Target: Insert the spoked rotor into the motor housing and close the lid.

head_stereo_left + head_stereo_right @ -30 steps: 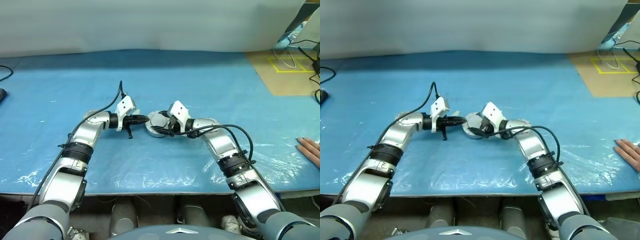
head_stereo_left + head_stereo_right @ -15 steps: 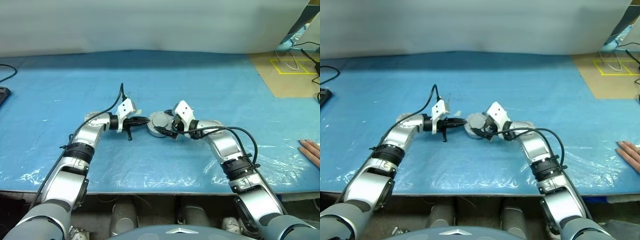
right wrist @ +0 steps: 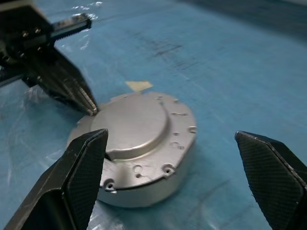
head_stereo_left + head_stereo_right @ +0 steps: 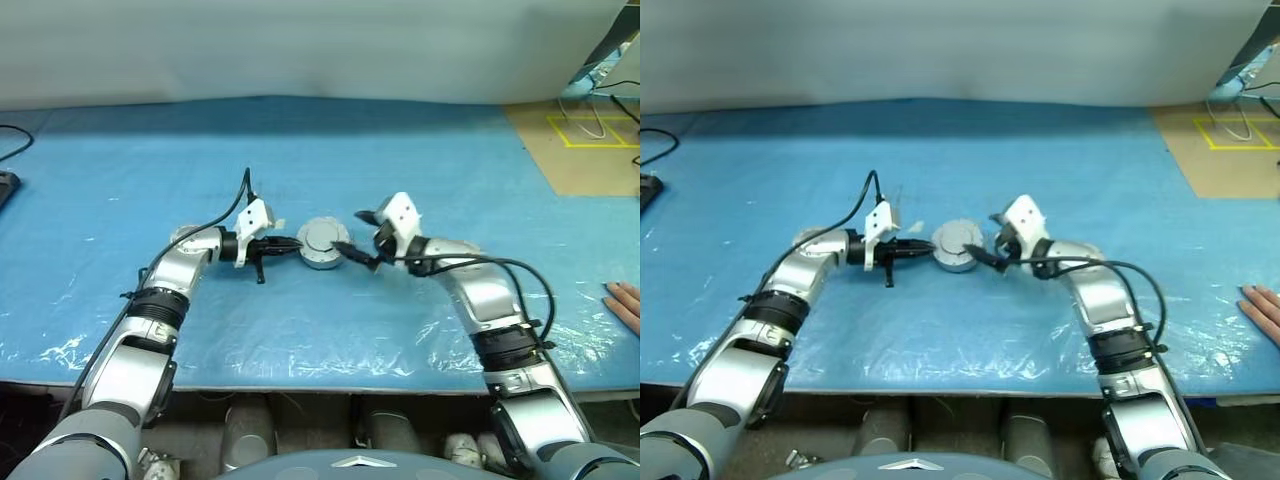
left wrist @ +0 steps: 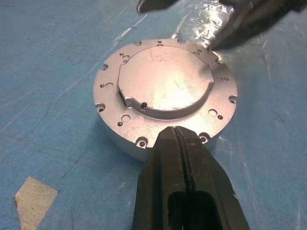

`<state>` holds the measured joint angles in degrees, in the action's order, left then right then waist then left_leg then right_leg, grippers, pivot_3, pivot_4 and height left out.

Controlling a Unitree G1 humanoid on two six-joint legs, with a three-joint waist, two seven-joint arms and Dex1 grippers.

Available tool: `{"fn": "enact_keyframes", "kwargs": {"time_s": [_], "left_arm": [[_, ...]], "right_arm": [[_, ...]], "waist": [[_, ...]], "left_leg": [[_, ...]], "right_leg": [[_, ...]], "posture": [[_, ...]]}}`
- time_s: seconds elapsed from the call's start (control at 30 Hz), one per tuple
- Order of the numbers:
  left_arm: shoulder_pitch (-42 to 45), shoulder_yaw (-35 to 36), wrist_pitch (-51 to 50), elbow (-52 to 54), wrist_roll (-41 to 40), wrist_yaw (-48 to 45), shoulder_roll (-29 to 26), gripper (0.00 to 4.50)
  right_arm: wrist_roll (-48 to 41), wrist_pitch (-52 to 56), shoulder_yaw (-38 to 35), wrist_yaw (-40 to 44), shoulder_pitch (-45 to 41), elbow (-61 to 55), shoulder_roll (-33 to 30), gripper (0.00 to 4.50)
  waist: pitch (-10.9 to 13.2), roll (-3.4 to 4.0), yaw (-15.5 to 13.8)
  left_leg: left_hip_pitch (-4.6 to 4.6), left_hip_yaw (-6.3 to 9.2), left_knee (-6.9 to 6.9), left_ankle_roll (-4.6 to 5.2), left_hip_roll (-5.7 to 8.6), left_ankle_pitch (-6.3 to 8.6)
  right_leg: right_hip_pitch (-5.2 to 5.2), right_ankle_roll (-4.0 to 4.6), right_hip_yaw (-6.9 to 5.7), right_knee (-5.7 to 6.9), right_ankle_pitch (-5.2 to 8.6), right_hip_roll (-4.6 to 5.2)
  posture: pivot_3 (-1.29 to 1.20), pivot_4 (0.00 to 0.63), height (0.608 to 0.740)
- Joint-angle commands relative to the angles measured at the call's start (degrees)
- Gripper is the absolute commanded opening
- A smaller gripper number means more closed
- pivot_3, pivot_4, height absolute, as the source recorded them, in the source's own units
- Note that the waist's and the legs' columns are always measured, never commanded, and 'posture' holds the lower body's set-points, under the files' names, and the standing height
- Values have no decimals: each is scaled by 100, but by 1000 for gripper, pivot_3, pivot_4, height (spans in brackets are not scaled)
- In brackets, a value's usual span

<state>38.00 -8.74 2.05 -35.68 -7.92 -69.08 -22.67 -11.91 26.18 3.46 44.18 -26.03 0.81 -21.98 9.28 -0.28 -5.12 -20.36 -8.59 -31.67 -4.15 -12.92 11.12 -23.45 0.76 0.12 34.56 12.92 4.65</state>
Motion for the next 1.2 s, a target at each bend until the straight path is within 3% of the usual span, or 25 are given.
{"fn": "enact_keyframes", "kwargs": {"time_s": [0.03,0.3,0.43,1.17,1.2], "left_arm": [[-91,-84,-133,42,111,-18,-89,0],[5,-75,-221,81,135,8,-158,0],[0,-83,-252,118,132,7,-154,0],[180,-149,242,-488,352,-126,-175,0],[196,-146,252,-511,362,-117,-164,0]], "right_arm": [[-708,761,-536,-156,46,-393,76,4462],[-2485,3404,-1762,-876,218,-216,615,4462],[-2991,4028,-2120,-1025,212,61,792,4462],[-2926,3127,-1710,-1233,-361,1291,1667,4462],[-2906,3092,-1674,-1247,-358,1339,1715,4295]], "waist": [[0,0,-3],[2,3,-21],[6,11,-28],[11,19,-31],[11,19,-27]], "left_leg": [[2,0,2,0,0,0],[5,0,15,-1,1,0],[5,-1,16,-1,1,-1],[1,-3,22,-3,4,-1],[-8,-3,21,-3,4,-1]], "right_leg": [[0,0,0,0,0,-1],[0,1,-1,-1,0,-2],[0,2,-2,-2,1,0],[-6,1,-9,0,2,7],[-13,2,-11,-1,2,7]], "posture": [[0,150,740],[0,150,740],[0,150,740],[0,150,740],[0,150,740]]}}
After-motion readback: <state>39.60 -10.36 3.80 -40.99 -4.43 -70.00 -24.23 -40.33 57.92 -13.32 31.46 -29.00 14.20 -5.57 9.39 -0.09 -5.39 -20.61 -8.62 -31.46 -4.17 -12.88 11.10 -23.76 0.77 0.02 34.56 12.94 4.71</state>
